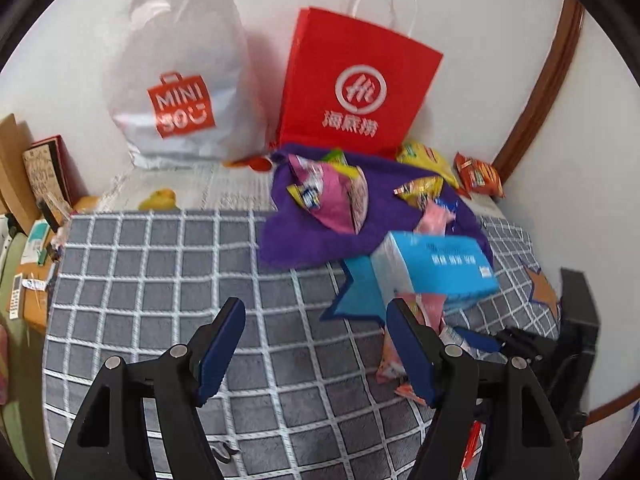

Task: Organize snacks
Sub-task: 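Grasp the pink striped bag with the left tool while the right grasps the white strawberry packet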

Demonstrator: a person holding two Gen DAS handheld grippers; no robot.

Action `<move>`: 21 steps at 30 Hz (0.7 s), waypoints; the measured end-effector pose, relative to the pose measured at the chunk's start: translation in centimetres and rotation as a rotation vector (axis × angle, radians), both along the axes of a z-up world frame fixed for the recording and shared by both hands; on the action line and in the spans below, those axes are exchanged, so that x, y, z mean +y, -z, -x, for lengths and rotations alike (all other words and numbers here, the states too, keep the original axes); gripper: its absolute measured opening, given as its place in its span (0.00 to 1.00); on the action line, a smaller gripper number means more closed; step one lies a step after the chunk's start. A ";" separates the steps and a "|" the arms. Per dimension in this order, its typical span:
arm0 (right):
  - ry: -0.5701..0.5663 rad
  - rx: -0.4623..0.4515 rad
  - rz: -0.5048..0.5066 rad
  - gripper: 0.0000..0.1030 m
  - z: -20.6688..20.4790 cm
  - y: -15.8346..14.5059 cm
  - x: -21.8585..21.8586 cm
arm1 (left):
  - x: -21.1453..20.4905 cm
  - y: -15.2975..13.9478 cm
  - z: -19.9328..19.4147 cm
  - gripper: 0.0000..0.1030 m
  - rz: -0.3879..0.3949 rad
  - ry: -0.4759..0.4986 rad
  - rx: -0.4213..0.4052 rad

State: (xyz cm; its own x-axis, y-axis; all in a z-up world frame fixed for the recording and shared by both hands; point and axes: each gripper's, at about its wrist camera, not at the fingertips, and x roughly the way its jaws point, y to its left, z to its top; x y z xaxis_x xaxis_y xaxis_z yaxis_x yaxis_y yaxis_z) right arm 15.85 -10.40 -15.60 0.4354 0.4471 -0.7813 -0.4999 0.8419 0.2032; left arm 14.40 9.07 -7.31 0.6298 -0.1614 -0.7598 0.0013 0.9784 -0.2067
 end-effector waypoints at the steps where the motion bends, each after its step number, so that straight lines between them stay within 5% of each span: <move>1: -0.003 -0.010 0.007 0.40 0.2 -0.1 -0.1 | -0.4 0.3 -0.1 0.69 0.002 0.006 0.006; 11: 0.129 -0.062 -0.063 0.20 1.8 -1.7 -6.6 | -6.5 4.5 -1.2 0.69 0.016 0.108 0.071; 16: 0.244 -0.109 0.006 0.18 1.7 -1.2 -10.0 | -9.9 6.4 -2.4 0.69 -0.050 0.138 0.083; 21: 0.272 -0.089 -0.032 0.18 1.1 -0.1 -12.0 | -11.0 8.0 -3.3 0.64 -0.089 0.128 0.106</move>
